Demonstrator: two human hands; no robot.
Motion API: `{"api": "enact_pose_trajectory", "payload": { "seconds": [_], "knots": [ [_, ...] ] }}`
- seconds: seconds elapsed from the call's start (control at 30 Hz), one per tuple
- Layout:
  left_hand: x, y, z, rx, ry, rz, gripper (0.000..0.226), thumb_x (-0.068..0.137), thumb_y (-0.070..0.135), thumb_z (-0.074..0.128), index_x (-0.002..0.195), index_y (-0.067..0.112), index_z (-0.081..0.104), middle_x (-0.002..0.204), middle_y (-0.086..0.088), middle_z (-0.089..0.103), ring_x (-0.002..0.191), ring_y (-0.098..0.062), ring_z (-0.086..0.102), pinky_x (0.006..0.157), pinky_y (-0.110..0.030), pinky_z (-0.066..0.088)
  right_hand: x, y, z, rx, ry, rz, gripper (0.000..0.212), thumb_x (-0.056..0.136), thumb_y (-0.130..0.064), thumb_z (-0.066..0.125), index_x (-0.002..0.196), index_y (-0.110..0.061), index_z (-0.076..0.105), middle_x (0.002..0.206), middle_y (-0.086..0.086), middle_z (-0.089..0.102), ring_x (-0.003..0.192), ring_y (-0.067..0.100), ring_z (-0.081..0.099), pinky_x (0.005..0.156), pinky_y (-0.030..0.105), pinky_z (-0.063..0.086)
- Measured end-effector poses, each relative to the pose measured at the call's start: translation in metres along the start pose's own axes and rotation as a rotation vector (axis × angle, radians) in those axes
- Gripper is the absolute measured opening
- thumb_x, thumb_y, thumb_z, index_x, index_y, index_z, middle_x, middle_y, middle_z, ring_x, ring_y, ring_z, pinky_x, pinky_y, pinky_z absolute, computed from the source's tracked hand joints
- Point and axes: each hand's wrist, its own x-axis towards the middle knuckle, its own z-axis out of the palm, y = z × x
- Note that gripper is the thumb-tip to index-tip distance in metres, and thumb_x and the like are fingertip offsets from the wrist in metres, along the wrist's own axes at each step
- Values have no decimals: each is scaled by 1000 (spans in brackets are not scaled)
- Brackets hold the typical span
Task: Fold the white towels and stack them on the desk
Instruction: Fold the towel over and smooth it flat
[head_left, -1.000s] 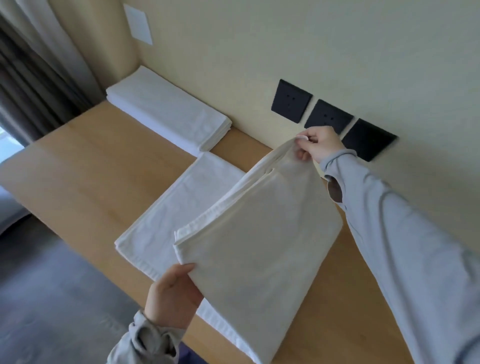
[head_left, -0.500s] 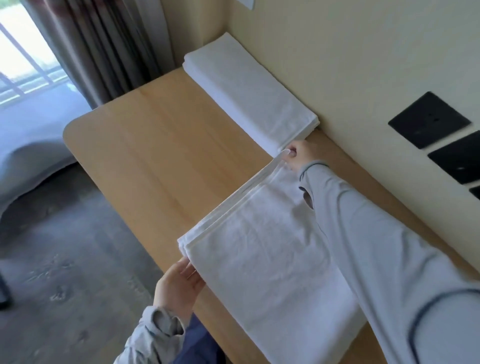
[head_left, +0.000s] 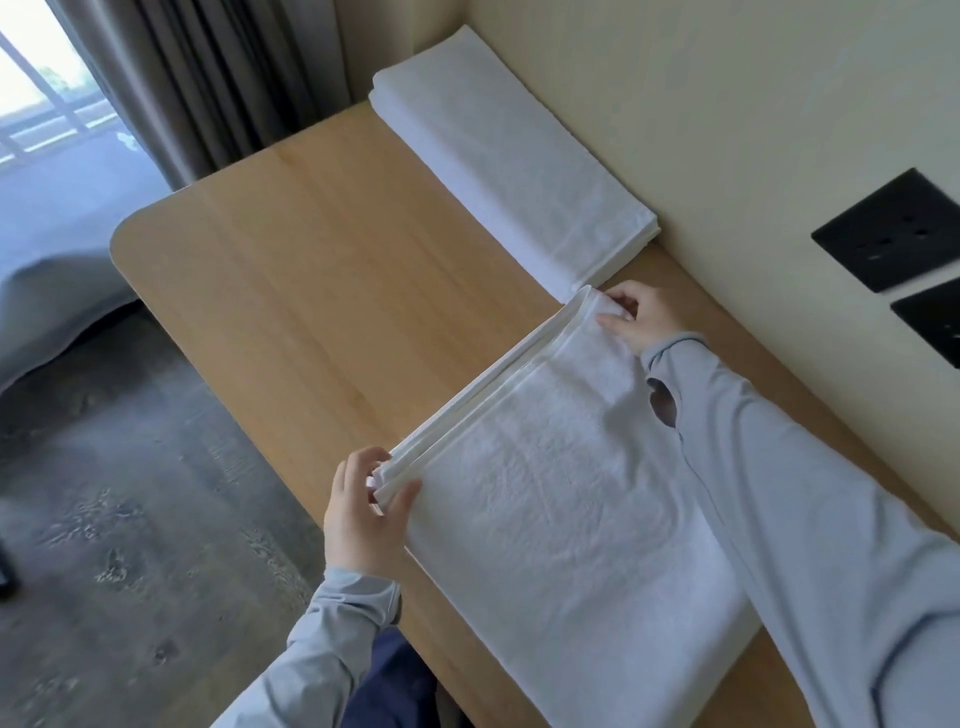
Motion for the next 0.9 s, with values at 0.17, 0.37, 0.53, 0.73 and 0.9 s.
{"api": "enact_pose_trajectory", "payload": {
  "seconds": [0.17,0.37,0.53,0.73,0.9],
  "knots": [
    [6,-3,-2,134,-31,104,38,66,24,84,95,15,61,93,3,53,71,-18,54,61,-21,40,1,6,12,-5,79,-32,14,89,-4,55,101,3,58,94,8,54,85,17,51,72,22,40],
    [16,-1,-4,274,-105,182,30,72,22,80,68,4,56,75,-5,49,57,-19,43,53,-19,32,1,10,20,-151,113,-64,14,94,-5,47,104,3,53,108,21,54,87,22,47,81,37,42],
    [24,0,-21,177,-220,225,34,86,14,65,61,-2,48,63,-13,43,55,-17,36,52,-16,28,9,-5,23,-283,160,-7,21,97,-11,43,110,5,50,113,25,53,87,25,47,71,29,33],
    [22,4,-20,284,-221,155,28,88,17,63,75,-7,57,83,-21,52,67,-25,46,60,-23,29,-3,-18,37,-612,173,-19,25,100,-14,37,119,1,44,127,19,43,110,33,48,86,40,39],
    [-15,25,5,663,49,397,46,90,26,55,130,6,48,144,-17,40,124,-37,42,93,-49,36,-85,-25,64,-464,217,-602,40,94,-12,39,131,-2,49,141,13,47,133,27,42,110,48,26]
  ]
}}
